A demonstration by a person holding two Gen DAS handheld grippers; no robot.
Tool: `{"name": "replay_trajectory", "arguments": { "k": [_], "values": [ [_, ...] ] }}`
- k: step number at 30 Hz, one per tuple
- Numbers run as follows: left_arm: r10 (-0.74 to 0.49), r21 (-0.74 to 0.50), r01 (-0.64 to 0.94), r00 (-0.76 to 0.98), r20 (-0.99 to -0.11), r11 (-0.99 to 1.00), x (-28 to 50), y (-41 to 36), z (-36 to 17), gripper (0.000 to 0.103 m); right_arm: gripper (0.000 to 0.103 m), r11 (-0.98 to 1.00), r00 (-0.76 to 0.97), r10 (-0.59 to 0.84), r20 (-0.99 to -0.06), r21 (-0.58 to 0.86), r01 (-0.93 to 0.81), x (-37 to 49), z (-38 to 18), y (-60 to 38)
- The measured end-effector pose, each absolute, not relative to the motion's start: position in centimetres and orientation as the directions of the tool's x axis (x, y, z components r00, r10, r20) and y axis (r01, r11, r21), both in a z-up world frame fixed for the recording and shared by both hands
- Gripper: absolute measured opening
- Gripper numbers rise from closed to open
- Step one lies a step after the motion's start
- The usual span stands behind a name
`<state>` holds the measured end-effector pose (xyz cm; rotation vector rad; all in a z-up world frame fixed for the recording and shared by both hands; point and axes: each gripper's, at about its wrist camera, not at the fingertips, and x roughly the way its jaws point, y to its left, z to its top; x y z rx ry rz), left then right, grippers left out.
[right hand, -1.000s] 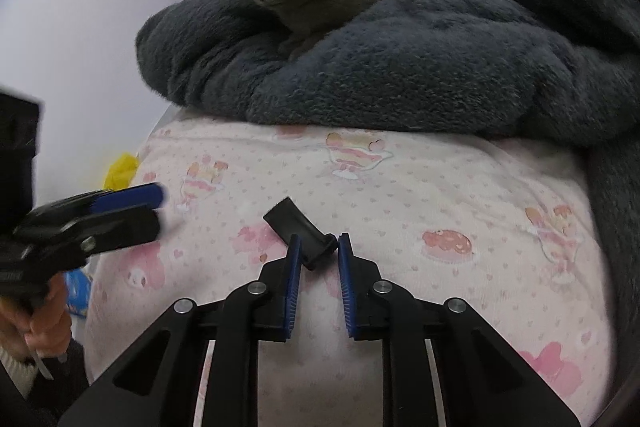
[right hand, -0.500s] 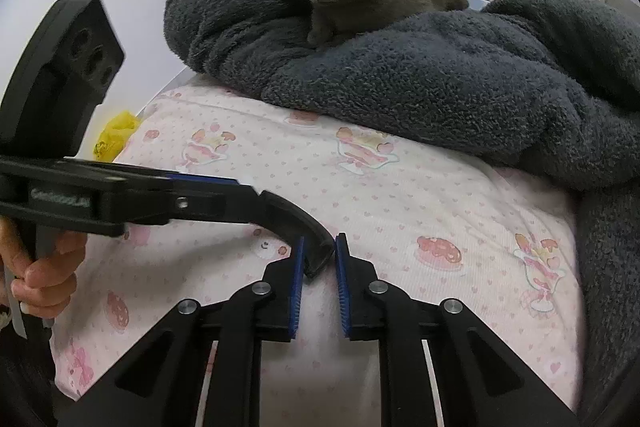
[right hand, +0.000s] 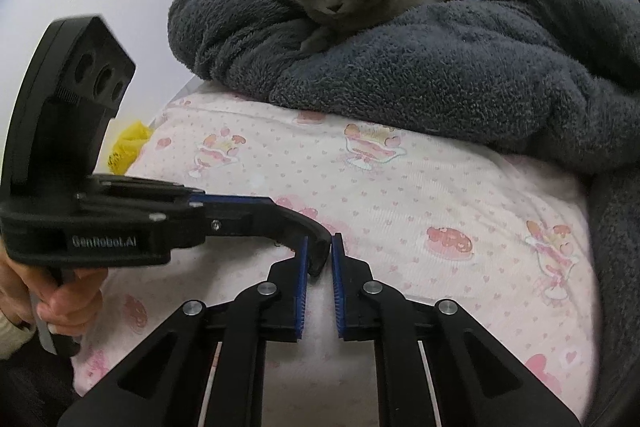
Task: Collect trash
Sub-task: 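Lift the black clip with the right gripper and carry it over the green bin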
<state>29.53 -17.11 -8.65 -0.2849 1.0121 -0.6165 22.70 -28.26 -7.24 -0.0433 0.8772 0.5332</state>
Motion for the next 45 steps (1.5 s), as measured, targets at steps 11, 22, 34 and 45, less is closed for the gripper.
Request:
{"name": "replay_trajectory", "arguments": {
  "k": [11, 22, 34, 45],
  "values": [
    [-0.582, -0.456, 0.367, 0.424, -0.693, 0.811, 28.6, -15.9, -7.6, 0.009, 0.009, 0.857, 0.514, 0.451, -0.730, 0.194, -0.477, 22.4, -6.0, -27.2],
    [-0.539, -0.435, 0.319, 0.470, -0.699, 0.842, 26.8, -11.3, -6.8, 0.009, 0.009, 0.821, 0.490, 0.481, -0.727, 0.178, -0.543, 21.5, -5.5, -22.3],
    [-0.493, -0.432, 0.245, 0.529, -0.691, 0.868, 24.1, -4.4, -5.8, 0.009, 0.010, 0.762, 0.447, 0.530, -0.721, 0.173, -0.624, 20.4, -4.8, -15.2],
    [-0.439, -0.420, 0.171, 0.560, -0.703, 0.891, 20.5, 2.5, -6.2, 0.009, 0.010, 0.694, 0.377, 0.562, -0.736, 0.172, -0.699, 18.6, -5.6, -7.9]
  ]
}}
